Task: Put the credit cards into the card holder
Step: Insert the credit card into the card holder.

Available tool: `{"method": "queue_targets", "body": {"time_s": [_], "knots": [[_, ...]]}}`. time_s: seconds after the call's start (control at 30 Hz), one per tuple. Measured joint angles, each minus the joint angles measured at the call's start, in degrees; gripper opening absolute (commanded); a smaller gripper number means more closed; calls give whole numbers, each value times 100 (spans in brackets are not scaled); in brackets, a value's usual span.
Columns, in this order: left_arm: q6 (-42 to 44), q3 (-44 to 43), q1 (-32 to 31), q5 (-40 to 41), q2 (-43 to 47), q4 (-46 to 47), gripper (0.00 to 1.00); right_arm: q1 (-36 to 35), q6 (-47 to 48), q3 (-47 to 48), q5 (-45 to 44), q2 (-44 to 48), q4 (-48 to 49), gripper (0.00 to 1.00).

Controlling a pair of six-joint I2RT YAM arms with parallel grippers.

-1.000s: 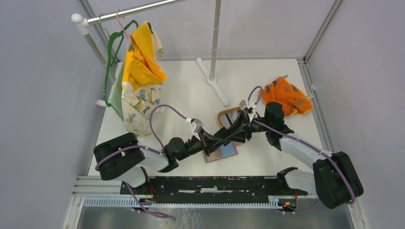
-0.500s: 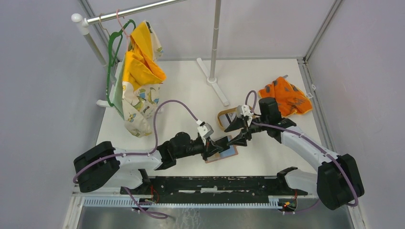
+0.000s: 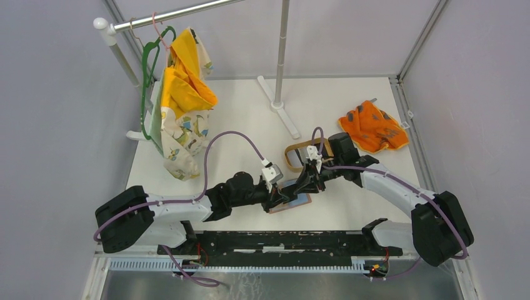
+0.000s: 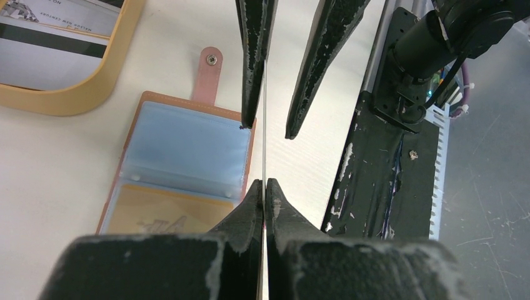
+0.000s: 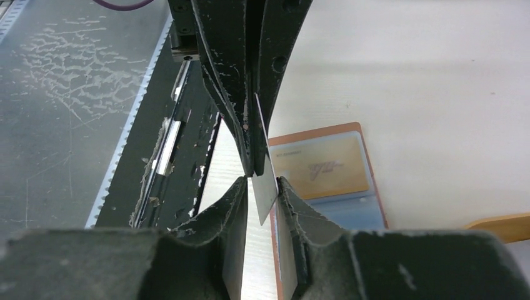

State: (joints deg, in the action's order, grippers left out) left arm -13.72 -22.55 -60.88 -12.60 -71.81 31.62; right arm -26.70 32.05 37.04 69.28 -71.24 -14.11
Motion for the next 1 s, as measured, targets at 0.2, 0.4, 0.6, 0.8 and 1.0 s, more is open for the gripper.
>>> {"method": "queue_targets", "body": {"time_s": [0.2,0.4,0.6,0.8,1.0], "knots": [[4,0,0,-4,4,-26,2,-31,109,2,42,-9,-114,20],[2,0,0,-7,35,-22,2,-33,13,2,160,-9,-15,0],[-7,0,0,52,42,-92,38,-63,-302,2,107,-96,114,0],[-330,118,0,693,608,-407,67,186,-1003,-15,-66,-208,511,0],[-1233,778,0,1554,1777,-610,66,553,-1849,-103,-398,-645,892,0]]}}
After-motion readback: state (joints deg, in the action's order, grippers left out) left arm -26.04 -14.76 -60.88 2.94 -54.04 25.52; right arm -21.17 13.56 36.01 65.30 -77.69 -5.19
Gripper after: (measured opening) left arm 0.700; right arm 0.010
